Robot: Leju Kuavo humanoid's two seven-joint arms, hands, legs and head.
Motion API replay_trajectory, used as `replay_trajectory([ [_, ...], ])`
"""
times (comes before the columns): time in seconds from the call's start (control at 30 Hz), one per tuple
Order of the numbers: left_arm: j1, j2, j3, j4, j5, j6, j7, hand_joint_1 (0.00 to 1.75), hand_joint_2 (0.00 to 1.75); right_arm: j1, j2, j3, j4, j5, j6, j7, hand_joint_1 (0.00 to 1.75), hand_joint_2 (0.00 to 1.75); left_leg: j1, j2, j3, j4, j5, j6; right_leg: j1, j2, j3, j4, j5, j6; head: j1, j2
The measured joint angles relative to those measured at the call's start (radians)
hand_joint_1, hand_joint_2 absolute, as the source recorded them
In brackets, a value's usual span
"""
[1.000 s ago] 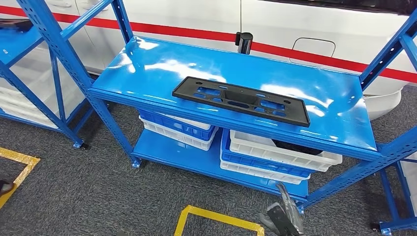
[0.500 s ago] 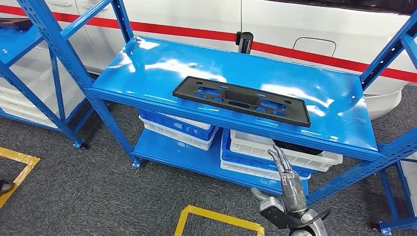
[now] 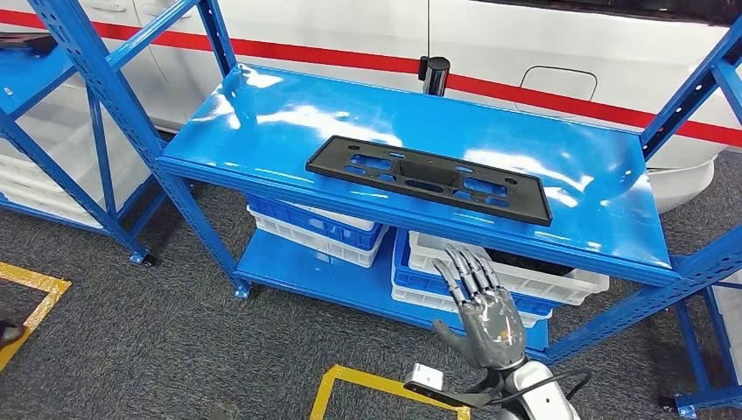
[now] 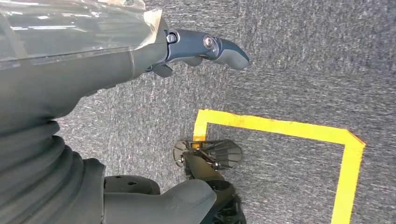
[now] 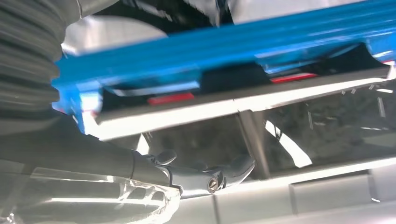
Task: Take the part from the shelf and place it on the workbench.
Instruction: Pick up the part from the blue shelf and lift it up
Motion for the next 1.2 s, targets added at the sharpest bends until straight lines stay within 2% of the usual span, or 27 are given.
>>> replay_trajectory([
  [0.1,-0.001,0.0,-0.001,0.0,-0.008,-0.005,-0.001,0.0,1.75,-0.06,-0.012,0.067,0.006,0.084,0.003,0.059,0.0,1.75,0.0,0.0,0.0,0.0,0.0,0.0,0.0,0.0,0.0,0.0,0.0,0.0,0.0,0.0],
  [0.23,-0.001,-0.001,-0.006,0.0,-0.019,-0.003,-0.002,0.0,0.0,-0.134,-0.031,0.142,0.049,0.127,0.015,0.115,0.0,1.75,-0.001,0.0,0.0,0.0,0.0,0.0,0.0,0.0,0.001,0.0,0.0,0.0,0.0,0.0],
  [0.53,-0.001,-0.001,-0.015,0.0,-0.026,0.006,0.001,0.0,0.0,-0.245,-0.07,0.24,0.11,0.04,0.034,0.147,0.0,1.75,-0.001,-0.001,0.0,0.0,0.0,0.0,0.0,0.0,0.001,0.0,0.0,0.0,0.0,0.0],
  [0.8,-0.001,-0.004,-0.015,0.0,-0.023,0.01,0.014,0.0,0.0,-0.304,-0.098,0.276,0.137,0.007,0.079,0.133,0.0,1.75,-0.001,-0.001,0.0,0.0,0.0,0.0,0.0,0.0,0.001,0.0,0.0,0.0,0.0,0.0],
  [1.2,-0.001,-0.01,-0.014,0.001,-0.003,0.023,0.016,0.0,0.0,-0.379,-0.12,0.307,0.184,-0.016,0.087,0.125,0.0,1.75,-0.001,-0.001,0.0,0.0,0.0,0.0,0.0,0.0,0.001,0.0,0.0,0.0,0.0,0.0],
])
